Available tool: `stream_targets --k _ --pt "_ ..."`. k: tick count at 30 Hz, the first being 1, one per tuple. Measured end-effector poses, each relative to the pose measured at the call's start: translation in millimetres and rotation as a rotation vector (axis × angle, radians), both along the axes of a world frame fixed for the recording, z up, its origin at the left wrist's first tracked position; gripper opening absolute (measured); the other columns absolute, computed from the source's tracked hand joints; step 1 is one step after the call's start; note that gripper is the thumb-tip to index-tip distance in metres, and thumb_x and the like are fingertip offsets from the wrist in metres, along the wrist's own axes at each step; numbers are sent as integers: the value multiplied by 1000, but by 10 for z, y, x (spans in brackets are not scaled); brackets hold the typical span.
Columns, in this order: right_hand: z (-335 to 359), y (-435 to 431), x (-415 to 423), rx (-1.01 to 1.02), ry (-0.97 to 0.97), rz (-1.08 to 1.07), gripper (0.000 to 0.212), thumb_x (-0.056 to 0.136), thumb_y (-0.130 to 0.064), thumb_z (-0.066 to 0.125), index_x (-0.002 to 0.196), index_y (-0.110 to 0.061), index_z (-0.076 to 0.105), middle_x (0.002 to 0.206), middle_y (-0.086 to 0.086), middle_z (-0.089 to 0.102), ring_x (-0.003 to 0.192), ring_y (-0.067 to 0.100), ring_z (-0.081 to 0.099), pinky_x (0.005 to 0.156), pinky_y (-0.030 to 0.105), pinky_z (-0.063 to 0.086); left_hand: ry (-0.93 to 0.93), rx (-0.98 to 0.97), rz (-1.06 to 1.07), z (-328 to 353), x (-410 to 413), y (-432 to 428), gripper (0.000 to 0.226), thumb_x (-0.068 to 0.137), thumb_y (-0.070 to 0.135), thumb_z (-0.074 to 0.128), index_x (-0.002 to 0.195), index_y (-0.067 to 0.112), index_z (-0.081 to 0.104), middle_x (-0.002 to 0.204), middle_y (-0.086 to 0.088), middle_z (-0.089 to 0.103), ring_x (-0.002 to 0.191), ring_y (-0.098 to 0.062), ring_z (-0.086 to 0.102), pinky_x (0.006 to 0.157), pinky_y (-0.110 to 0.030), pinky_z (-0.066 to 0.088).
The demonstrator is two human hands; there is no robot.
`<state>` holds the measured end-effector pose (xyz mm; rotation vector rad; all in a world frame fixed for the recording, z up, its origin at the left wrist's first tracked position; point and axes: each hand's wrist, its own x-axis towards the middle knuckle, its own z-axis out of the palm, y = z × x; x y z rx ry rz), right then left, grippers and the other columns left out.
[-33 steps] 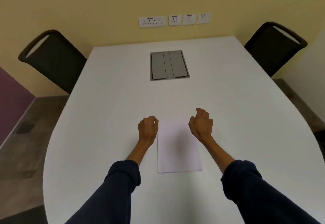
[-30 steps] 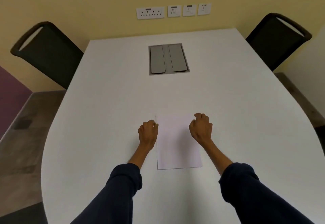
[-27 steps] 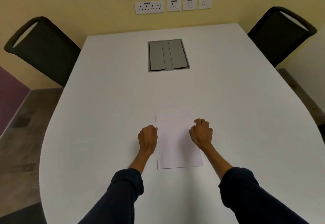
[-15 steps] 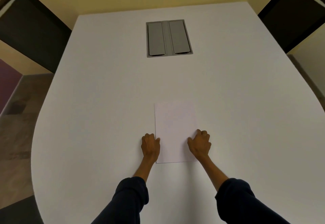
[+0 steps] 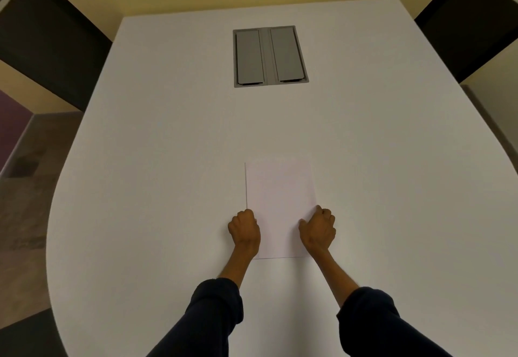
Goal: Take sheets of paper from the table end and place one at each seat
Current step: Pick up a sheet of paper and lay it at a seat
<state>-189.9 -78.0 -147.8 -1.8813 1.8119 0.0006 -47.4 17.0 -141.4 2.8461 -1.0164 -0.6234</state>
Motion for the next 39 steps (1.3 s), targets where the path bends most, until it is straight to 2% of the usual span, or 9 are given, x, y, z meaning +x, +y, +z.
stream_targets --k 5,9,13,18,21,25,30,36,39 --pt "20 29 15 -15 18 15 52 89 -20 63 136 -8 43 132 10 52 121 29 50 90 42 47 -19 8 2 -5 -11 -4 21 103 25 43 111 12 57 112 -4 63 99 -17 62 69 -25 32" --pt "35 33 11 -30 36 38 46 92 -18 61 135 -10 47 133 9 55 120 28 52 89 41 48 -15 -34 26 -7 -2 -4 21 102 24 46 116 13 56 116 -3 62 101 -16 62 72 -24 39" --pt "22 45 -11 -73 45 51 39 94 -14 58 132 -10 53 134 7 57 119 26 54 88 38 48 19 -70 98 -6 13 -11 20 101 25 47 108 12 61 111 -3 65 97 -15 64 71 -23 43" --pt "22 60 -20 -147 29 65 43 92 -6 57 134 -15 55 133 3 60 116 26 57 82 35 49 70 -128 201 -18 29 -13 22 99 26 52 103 11 67 106 -4 71 95 -17 67 69 -24 44" --pt "23 58 -17 -161 -10 18 45 92 -3 56 135 -16 56 130 4 64 114 27 61 81 35 50 54 -139 261 -27 31 -22 17 97 23 57 97 14 72 100 -4 74 91 -18 67 80 -28 38" --pt "59 14 -3 -151 -147 -153 39 93 -1 54 128 -15 61 117 6 71 106 27 66 81 34 50 30 -139 305 -22 39 -52 14 93 22 62 97 17 75 99 -5 73 105 -21 54 88 -35 31" --pt "129 -79 -30 -104 -261 -312 22 94 -9 57 113 -10 68 107 10 73 99 30 68 89 38 50 156 -228 418 71 81 -73 18 93 24 62 100 12 73 104 -8 73 103 -26 60 91 -37 33" --pt "373 -129 -169 -3 -452 -431 17 93 -14 55 100 -11 71 100 10 73 93 30 66 77 31 47 356 -414 550 339 50 -39 20 97 21 54 105 6 63 106 -14 69 100 -32 63 94 -38 40" --pt "525 -105 -208 44 -539 -447 19 94 -14 52 100 -7 69 100 11 70 93 30 64 80 34 48 492 -581 583 524 -29 27 19 99 19 52 107 4 59 99 -14 65 95 -32 63 85 -40 51"
